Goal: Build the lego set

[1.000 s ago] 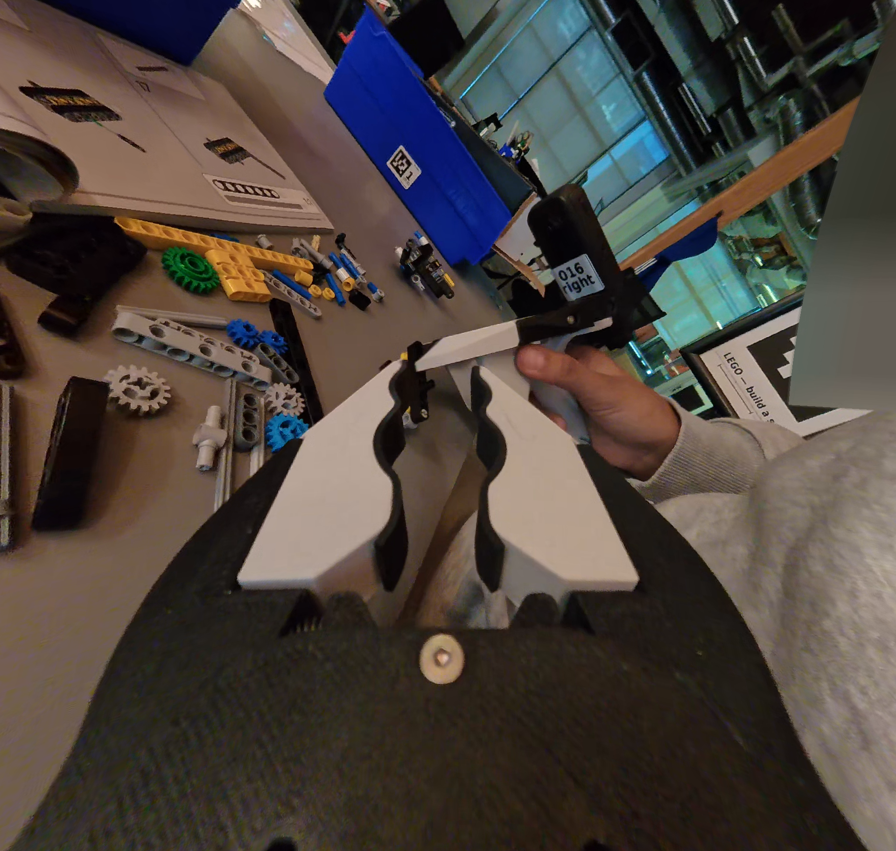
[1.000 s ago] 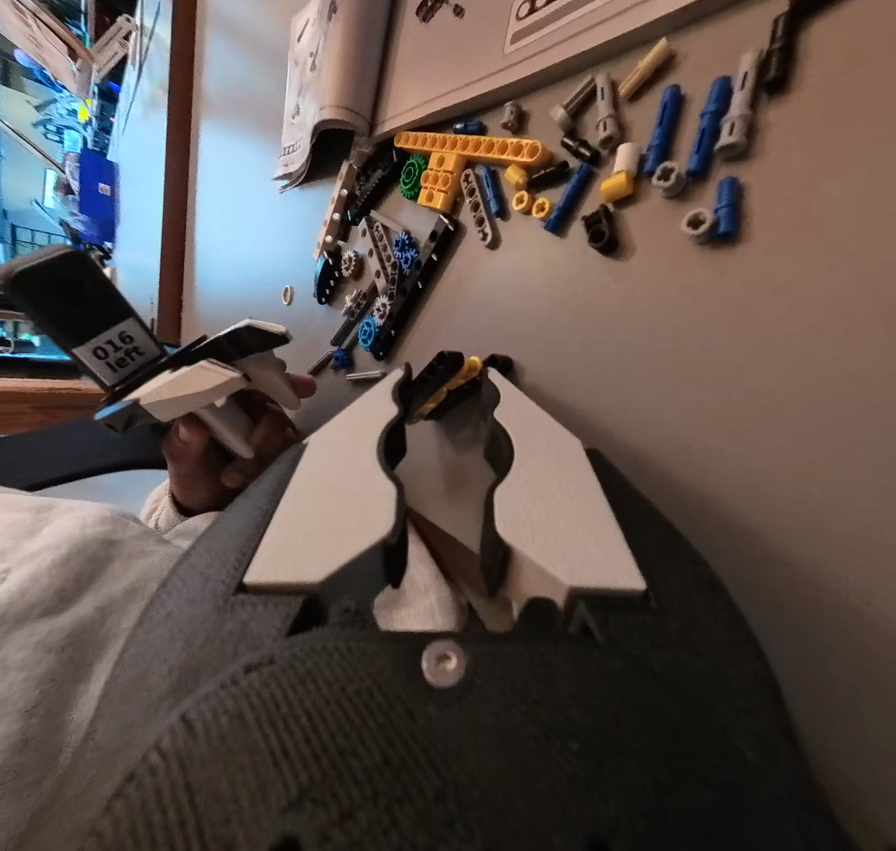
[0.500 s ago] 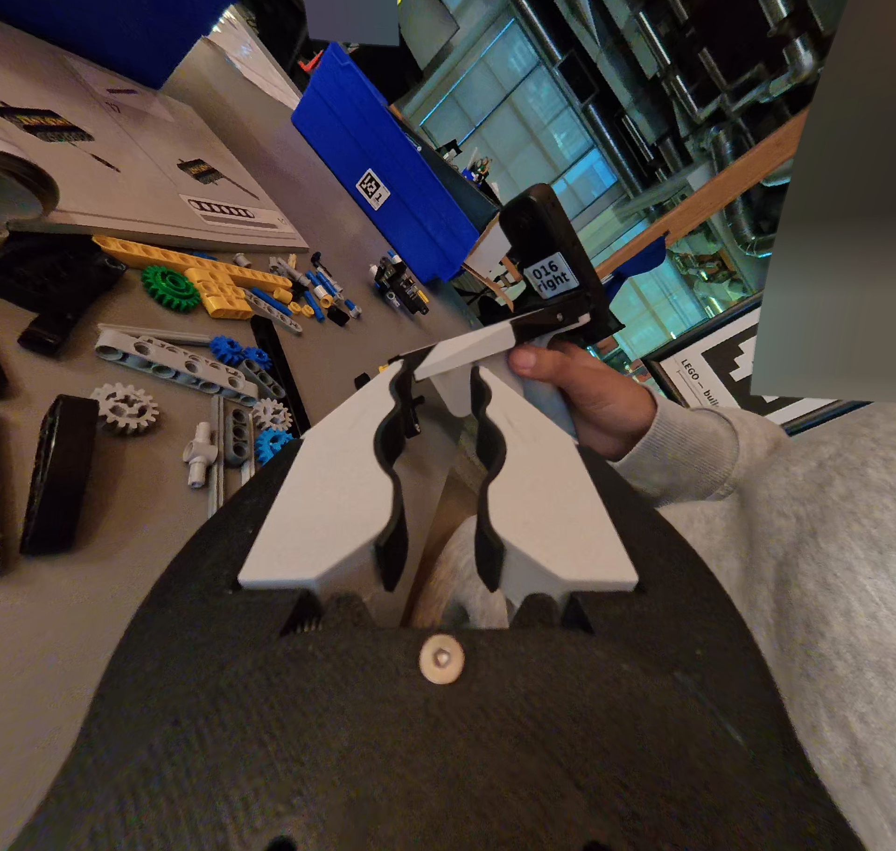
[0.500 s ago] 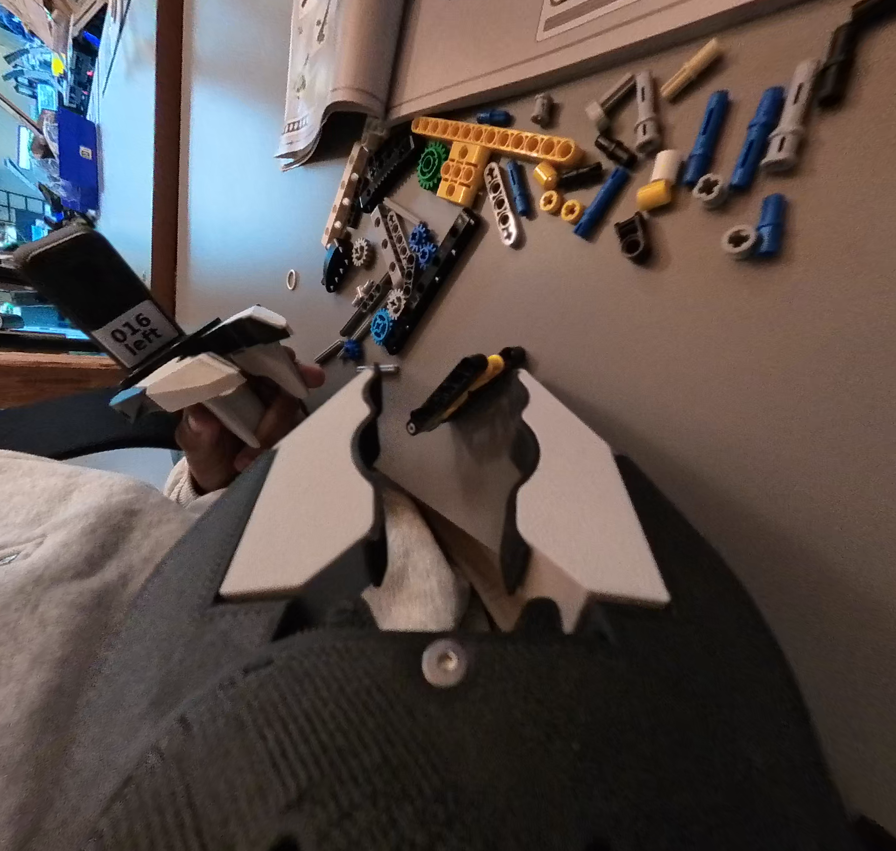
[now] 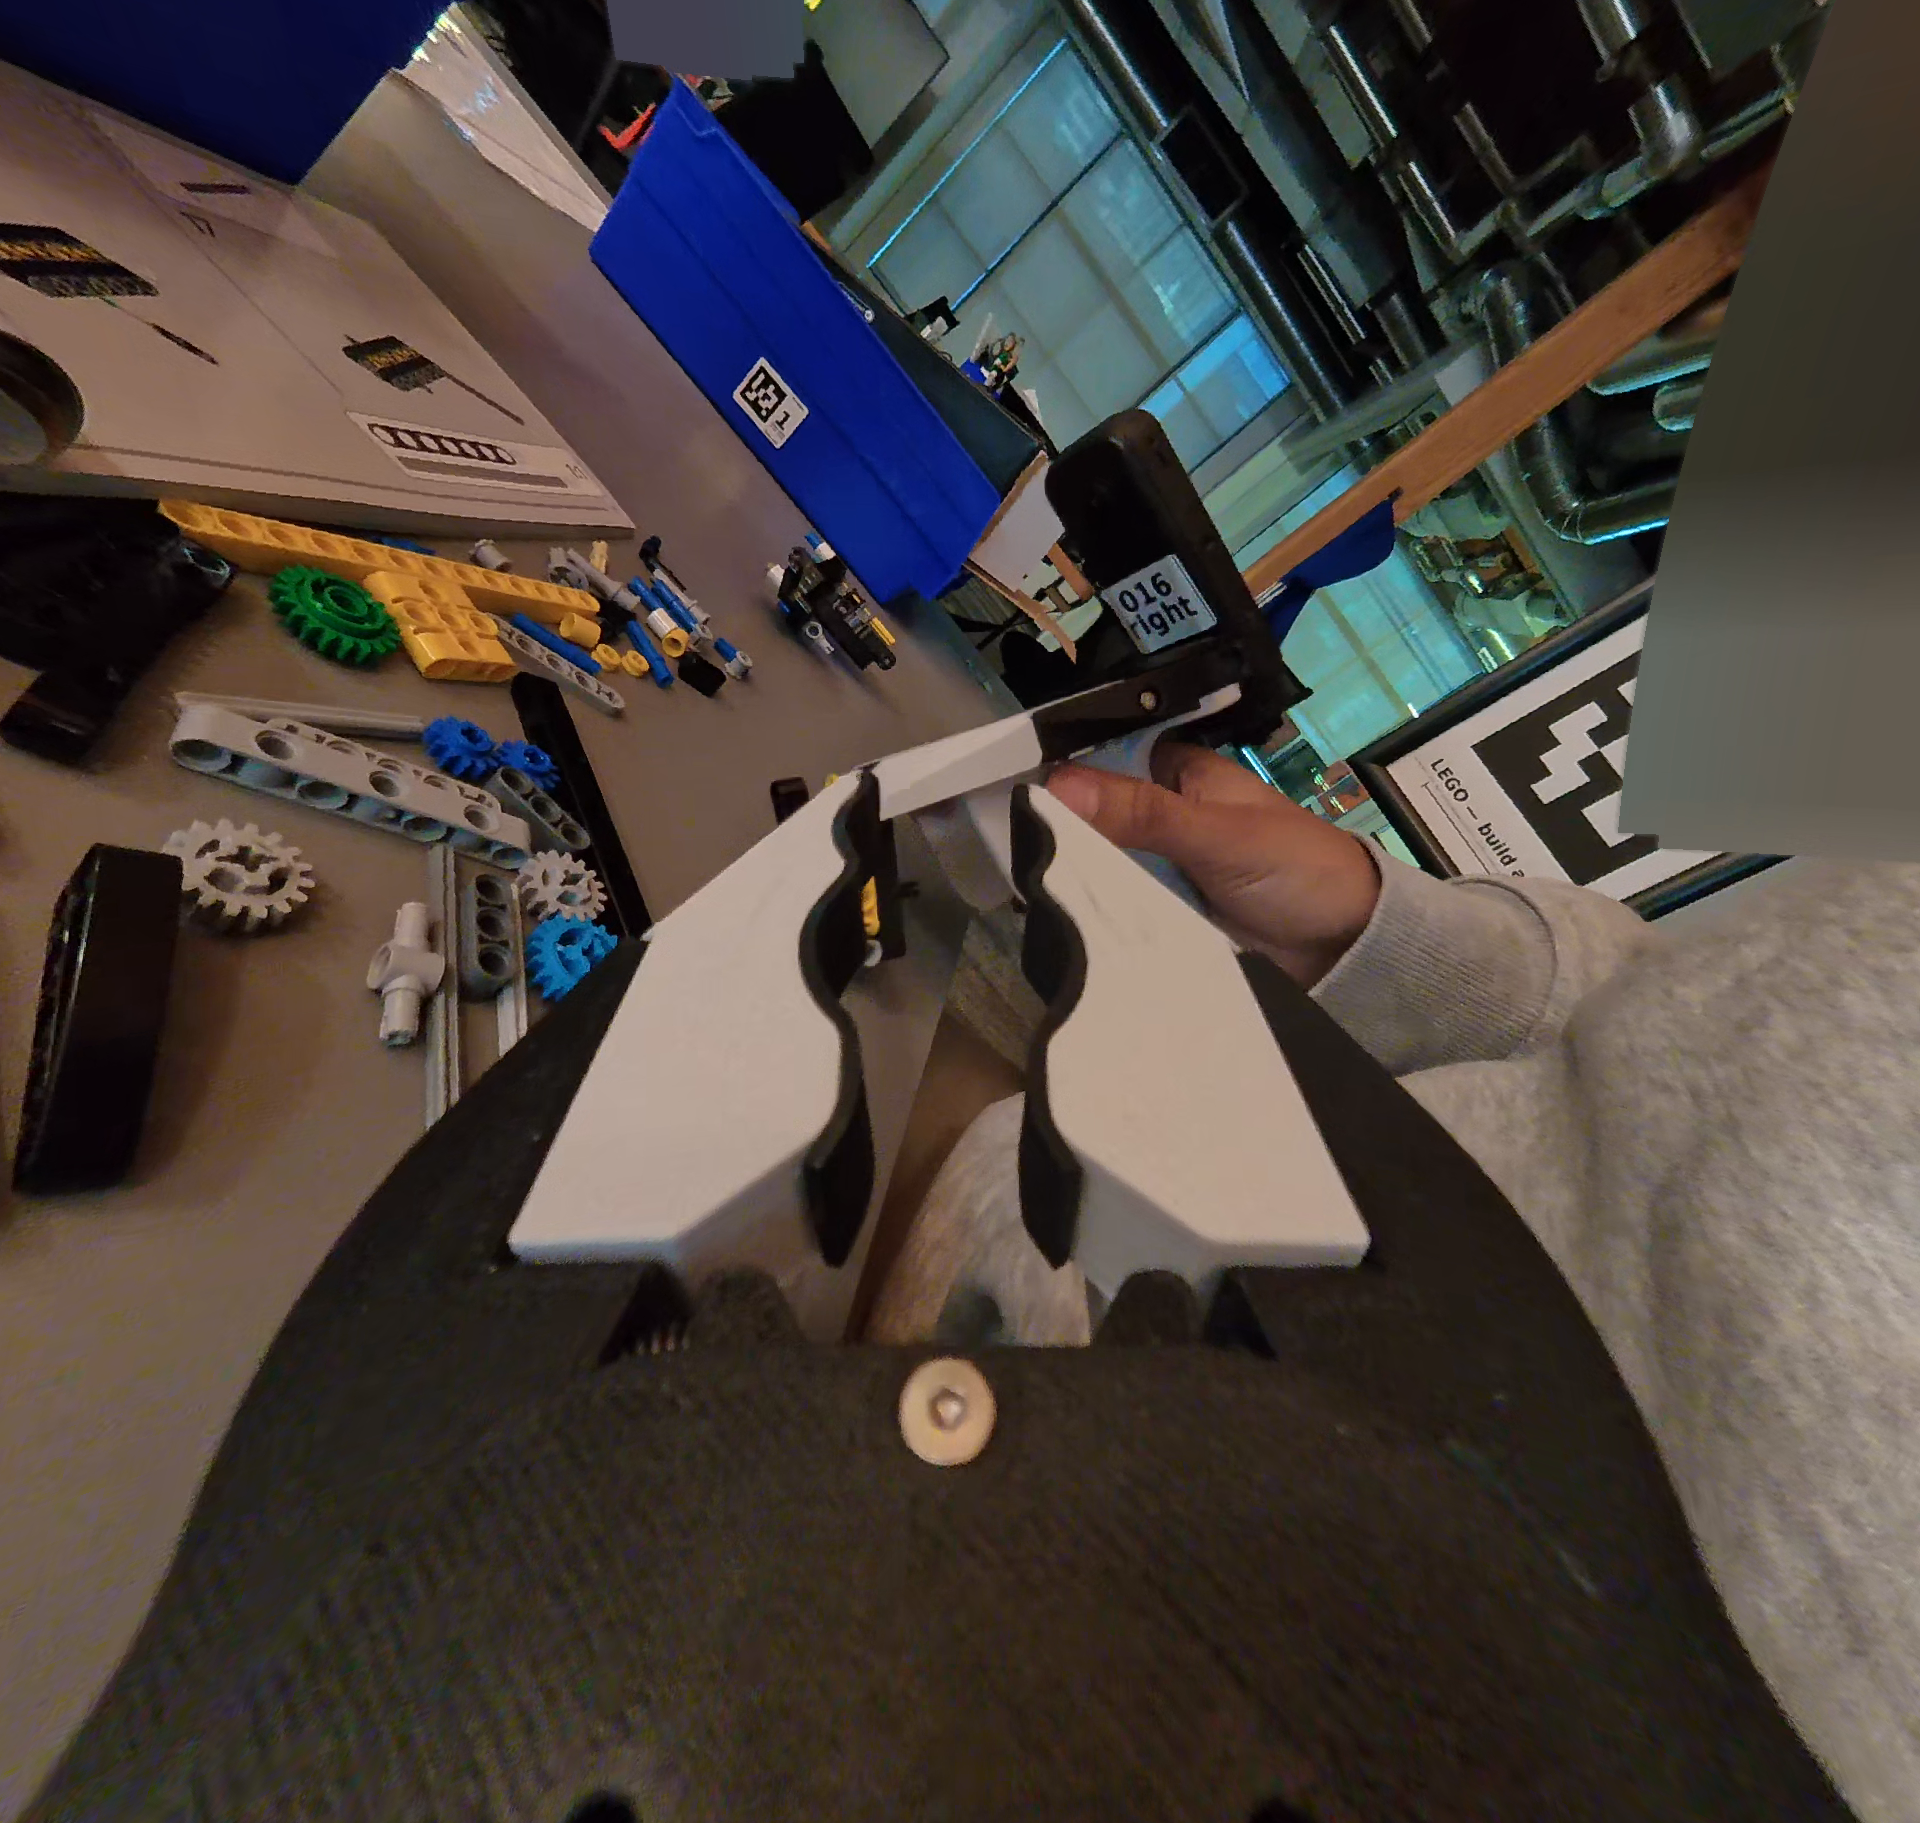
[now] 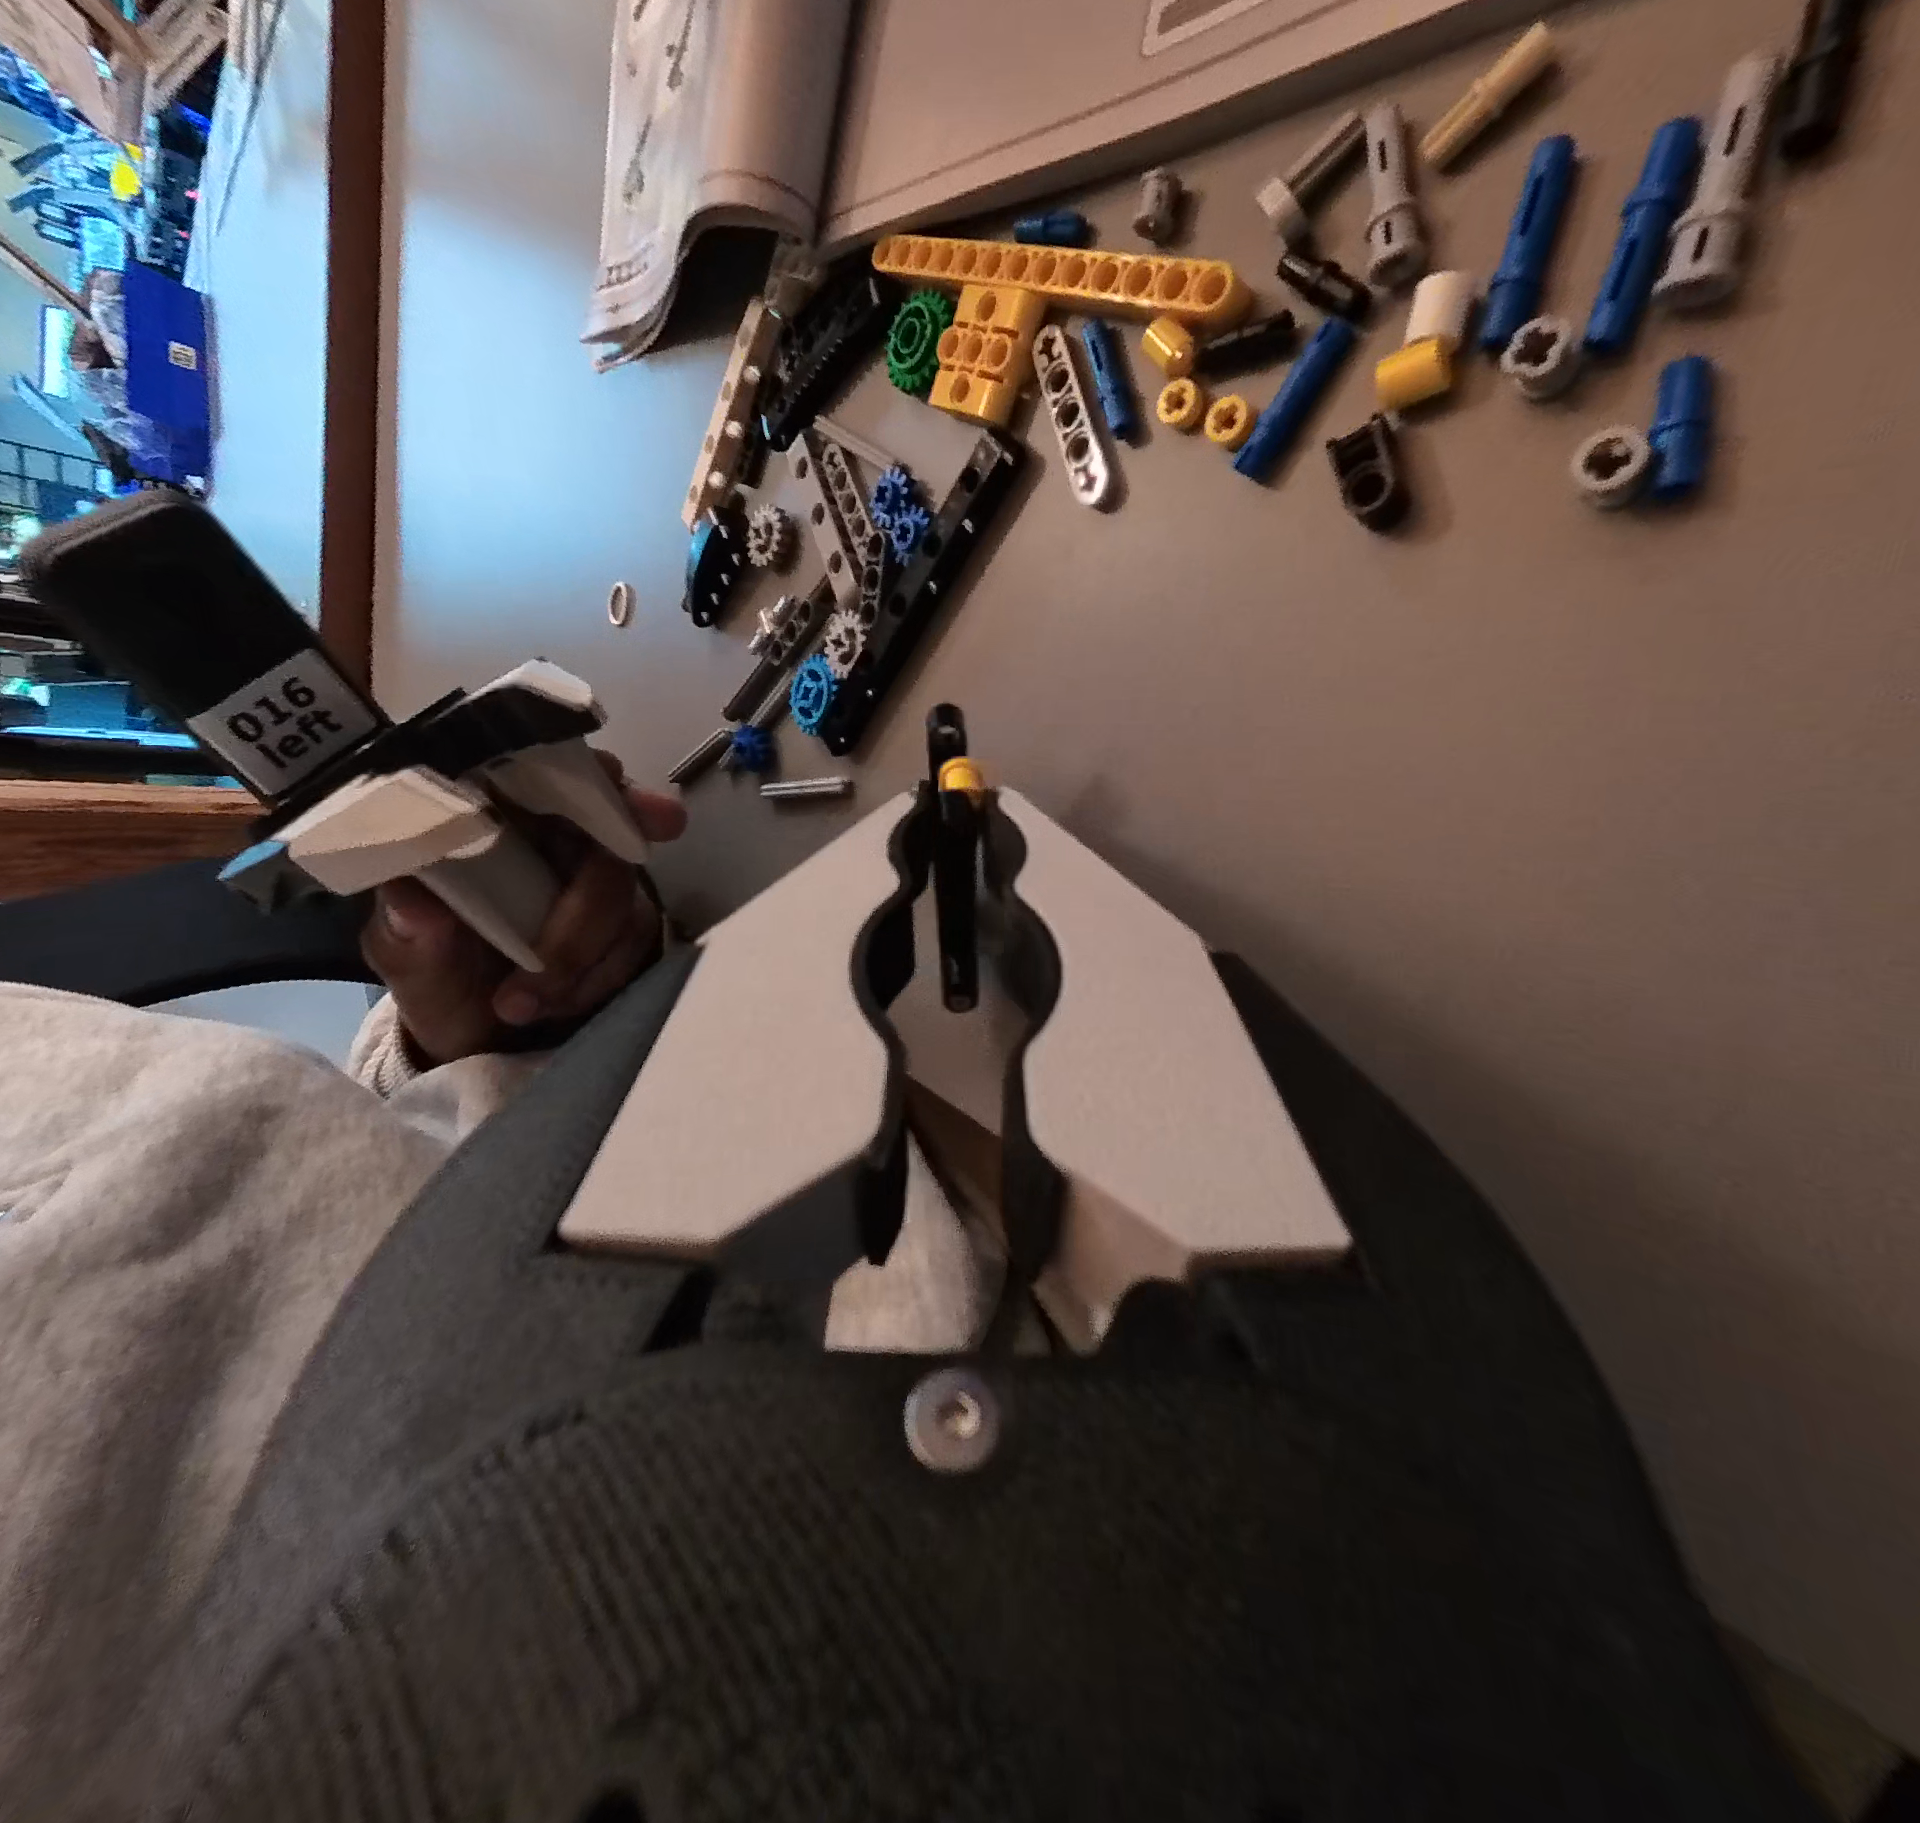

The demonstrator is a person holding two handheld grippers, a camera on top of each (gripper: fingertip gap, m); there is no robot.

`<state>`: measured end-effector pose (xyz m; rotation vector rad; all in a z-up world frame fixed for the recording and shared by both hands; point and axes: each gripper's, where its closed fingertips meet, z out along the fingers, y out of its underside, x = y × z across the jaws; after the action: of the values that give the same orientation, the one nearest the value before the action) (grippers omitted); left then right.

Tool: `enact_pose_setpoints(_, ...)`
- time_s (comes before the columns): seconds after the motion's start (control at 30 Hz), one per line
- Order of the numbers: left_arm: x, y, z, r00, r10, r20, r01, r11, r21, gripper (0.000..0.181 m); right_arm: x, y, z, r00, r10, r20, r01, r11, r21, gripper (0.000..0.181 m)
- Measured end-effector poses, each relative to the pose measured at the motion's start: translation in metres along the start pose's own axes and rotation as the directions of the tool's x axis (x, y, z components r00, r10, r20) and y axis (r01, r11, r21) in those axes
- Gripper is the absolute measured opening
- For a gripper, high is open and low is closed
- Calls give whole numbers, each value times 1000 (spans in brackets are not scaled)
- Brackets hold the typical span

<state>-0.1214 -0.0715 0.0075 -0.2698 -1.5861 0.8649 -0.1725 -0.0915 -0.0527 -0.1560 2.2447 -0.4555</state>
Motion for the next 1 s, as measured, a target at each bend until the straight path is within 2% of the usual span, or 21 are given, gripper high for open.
enact_pose_setpoints(0.07, 0, 1, 1, 1000, 7, 7, -7, 1000, -5, 23, -3, -2, -1, 999, 2, 39, -2, 1000, 12, 6)
enact_pose_setpoints(0.2, -5, 7, 6, 999, 11, 35, -9, 999, -52, 34, -23, -9, -7, 976, 21, 217, -30, 999, 38, 6)
enact_pose_setpoints(0.27, -11, 7, 9, 998, -14, 65, 18, 998, -62, 31, -34, -9, -10, 955, 30, 295, -39, 999, 26, 6)
enact_pose_setpoints(0.33, -8, 8, 13, 997, -77, 23, 79, 994, -74, 19, -43, -9, -13, 936, 20, 351, -25, 1000, 9, 6)
enact_pose_setpoints(0.43, 8, 15, 19, 962, -244, -122, 225, 963, -146, 20, -55, -6, -16, 910, -4, 415, 11, 1000, -15, 5)
enact_pose_setpoints(0.53, 14, 15, 23, 937, -309, -162, 287, 947, -146, 20, -67, -6, -21, 872, -4, 489, 17, 1000, -21, 5)
enact_pose_setpoints(0.63, 20, 13, 23, 934, -305, -183, 287, 950, -122, 5, -71, -6, -25, 853, -3, 523, 12, 1000, -13, 6)
enact_pose_setpoints(0.73, 24, 7, 23, 922, -332, -198, 321, 943, -86, 5, -74, -6, -29, 836, -11, 549, 12, 1000, 0, 6)
enact_pose_setpoints(0.9, 26, 2, 21, 911, -354, -212, 356, 934, -30, 5, -80, -11, -35, 816, -21, 578, 2, 999, 33, 25)
enact_pose_setpoints(1.0, 28, -2, 17, 888, -385, -251, 396, 918, -9, 3, -85, -14, -43, 803, -34, 594, 0, 998, 58, 25)
